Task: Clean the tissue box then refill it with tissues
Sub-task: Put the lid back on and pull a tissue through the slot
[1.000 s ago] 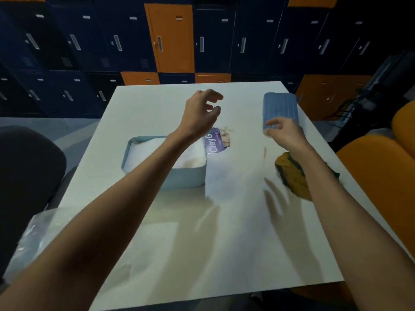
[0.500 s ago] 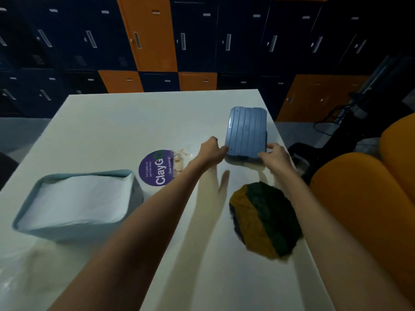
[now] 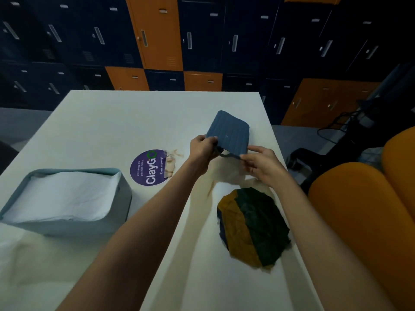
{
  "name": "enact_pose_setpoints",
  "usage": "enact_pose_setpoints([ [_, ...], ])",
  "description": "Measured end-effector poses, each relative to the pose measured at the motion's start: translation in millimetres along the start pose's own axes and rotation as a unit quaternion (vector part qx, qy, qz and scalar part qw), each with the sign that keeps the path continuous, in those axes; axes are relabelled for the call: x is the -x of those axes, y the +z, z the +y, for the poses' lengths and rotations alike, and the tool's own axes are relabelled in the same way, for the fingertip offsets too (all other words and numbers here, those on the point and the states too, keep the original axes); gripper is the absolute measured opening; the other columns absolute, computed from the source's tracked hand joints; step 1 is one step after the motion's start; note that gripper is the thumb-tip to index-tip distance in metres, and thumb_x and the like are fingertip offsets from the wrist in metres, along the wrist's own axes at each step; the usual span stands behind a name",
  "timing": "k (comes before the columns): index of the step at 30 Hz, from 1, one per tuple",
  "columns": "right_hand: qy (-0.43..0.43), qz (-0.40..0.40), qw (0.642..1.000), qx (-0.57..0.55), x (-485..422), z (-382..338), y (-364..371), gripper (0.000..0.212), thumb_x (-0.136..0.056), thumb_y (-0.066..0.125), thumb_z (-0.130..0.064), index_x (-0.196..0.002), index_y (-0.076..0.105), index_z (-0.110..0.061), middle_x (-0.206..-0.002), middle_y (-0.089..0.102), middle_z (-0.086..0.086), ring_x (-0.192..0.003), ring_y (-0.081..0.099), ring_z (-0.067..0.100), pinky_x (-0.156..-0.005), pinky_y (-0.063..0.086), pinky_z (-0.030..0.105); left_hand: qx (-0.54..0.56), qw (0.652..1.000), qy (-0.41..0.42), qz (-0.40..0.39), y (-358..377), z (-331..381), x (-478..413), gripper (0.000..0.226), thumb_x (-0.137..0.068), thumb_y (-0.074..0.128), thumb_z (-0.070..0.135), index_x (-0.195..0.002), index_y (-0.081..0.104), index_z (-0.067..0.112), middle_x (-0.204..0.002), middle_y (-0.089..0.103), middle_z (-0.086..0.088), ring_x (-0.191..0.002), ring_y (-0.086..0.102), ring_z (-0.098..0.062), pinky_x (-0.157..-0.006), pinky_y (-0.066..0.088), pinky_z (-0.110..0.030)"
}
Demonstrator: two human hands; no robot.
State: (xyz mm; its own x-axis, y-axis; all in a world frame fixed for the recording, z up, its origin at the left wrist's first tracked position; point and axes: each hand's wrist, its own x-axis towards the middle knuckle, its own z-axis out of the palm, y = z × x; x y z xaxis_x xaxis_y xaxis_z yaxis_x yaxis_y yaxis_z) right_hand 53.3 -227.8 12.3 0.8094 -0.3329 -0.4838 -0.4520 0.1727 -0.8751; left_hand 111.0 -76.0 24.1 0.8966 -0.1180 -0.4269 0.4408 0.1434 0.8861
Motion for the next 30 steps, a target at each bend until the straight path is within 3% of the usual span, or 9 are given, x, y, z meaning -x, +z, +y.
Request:
enact_pose_setpoints([
  [4,-0.024,-0.002,0.998,-0.053,18.5,-13.6,6.1,0.046,-0.089,0.066,-0.014,-0.132,0.050,-0.013,-0.110,0.062,0.012,-0.086,0.063,0.023,-0.064,0.049,0.032,0.002,0.999,0.046,0.009,-25.2,25.2,30.0,0.015,-0.098,0.051,0.010,-0.110,0.053,0.002,-0.092,0.056,-0.010,-0.076,0.058,-0.017,-0.060,0.054,-0.022],
  [8,-0.043,0.019,0.992,-0.120,45.6,-41.9,17.1,0.026,-0.093,0.059,-0.032,-0.114,0.056,-0.017,-0.116,0.061,0.012,-0.090,0.064,0.024,-0.071,0.053,0.036,-0.035,0.993,0.115,-0.006,-75.6,61.0,66.4,0.016,-0.100,0.048,0.016,-0.095,0.061,0.008,-0.084,0.055,-0.007,-0.074,0.053,-0.017,-0.065,0.048,-0.026],
  [11,-0.053,-0.067,0.986,-0.140,73.1,-57.8,39.0,0.042,-0.096,0.048,-0.047,-0.123,0.057,-0.016,-0.117,0.062,0.012,-0.100,0.064,0.027,-0.077,0.054,0.038,-0.043,0.993,0.111,-0.013,-123.1,85.5,88.7,0.015,-0.100,0.050,0.021,-0.092,0.059,0.013,-0.091,0.058,-0.007,-0.084,0.058,-0.017,-0.073,0.053,-0.029],
  [14,-0.061,-0.159,0.978,-0.123,105.2,-65.4,75.7,0.048,-0.097,0.039,-0.052,-0.123,0.057,-0.015,-0.114,0.060,0.011,-0.103,0.061,0.026,-0.084,0.053,0.037,-0.078,0.991,0.109,-0.010,-173.5,102.6,105.0,0.014,-0.098,0.054,0.025,-0.093,0.060,0.014,-0.096,0.060,-0.006,-0.089,0.059,-0.016,-0.072,0.054,-0.025],
  [17,-0.056,-0.182,0.977,-0.096,135.3,-65.2,120.0,0.032,-0.094,0.051,-0.043,-0.109,0.059,-0.017,-0.104,0.059,0.009,-0.094,0.060,0.022,-0.084,0.054,0.033,-0.096,0.991,0.098,-0.005,-225.0,116.3,114.4,0.016,-0.095,0.058,0.025,-0.093,0.062,0.011,-0.092,0.064,-0.005,-0.084,0.061,-0.015,-0.068,0.054,-0.024],
  [21,-0.038,-0.195,0.975,-0.102,155.6,-53.4,181.0,0.023,-0.091,0.059,-0.026,-0.108,0.057,-0.010,-0.094,0.057,0.009,-0.077,0.057,0.017,-0.058,0.053,0.022,-0.112,0.993,0.043,0.015,-298.8,134.0,121.9,0.020,-0.088,0.066,0.032,-0.091,0.065,0.013,-0.076,0.068,-0.002,-0.062,0.065,-0.013,-0.051,0.056,-0.023],
  [25,-0.026,-0.223,0.968,-0.109,169.4,-37.5,236.7,0.022,-0.091,0.056,-0.013,-0.112,0.057,-0.008,-0.098,0.060,0.011,-0.080,0.061,0.019,-0.060,0.057,0.022,-0.049,0.999,-0.019,0.007,-363.6,139.2,118.6,0.037,-0.080,0.072,0.046,-0.102,0.066,0.018,-0.085,0.070,-0.003,-0.066,0.067,-0.015,-0.061,0.059,-0.026],
  [28,-0.031,-0.230,0.968,-0.092,177.3,-21.3,271.0,0.025,-0.089,0.056,-0.005,-0.113,0.058,-0.006,-0.096,0.061,0.010,-0.081,0.064,0.020,-0.063,0.058,0.024,0.027,0.997,-0.058,0.031,-402.5,128.7,114.9,0.032,-0.079,0.071,0.046,-0.097,0.064,0.021,-0.082,0.065,0.000,-0.068,0.063,-0.012,-0.050,0.055,-0.020],
  [30,-0.035,-0.220,0.973,-0.061,179.2,-9.0,288.8,0.028,-0.087,0.058,-0.001,-0.115,0.058,-0.004,-0.094,0.064,0.009,-0.079,0.067,0.022,-0.067,0.060,0.028,-0.004,0.996,-0.071,0.047,-421.2,116.1,111.3,0.026,-0.084,0.071,0.036,-0.101,0.063,0.019,-0.086,0.063,0.000,-0.072,0.061,-0.012,-0.046,0.053,-0.018],
])
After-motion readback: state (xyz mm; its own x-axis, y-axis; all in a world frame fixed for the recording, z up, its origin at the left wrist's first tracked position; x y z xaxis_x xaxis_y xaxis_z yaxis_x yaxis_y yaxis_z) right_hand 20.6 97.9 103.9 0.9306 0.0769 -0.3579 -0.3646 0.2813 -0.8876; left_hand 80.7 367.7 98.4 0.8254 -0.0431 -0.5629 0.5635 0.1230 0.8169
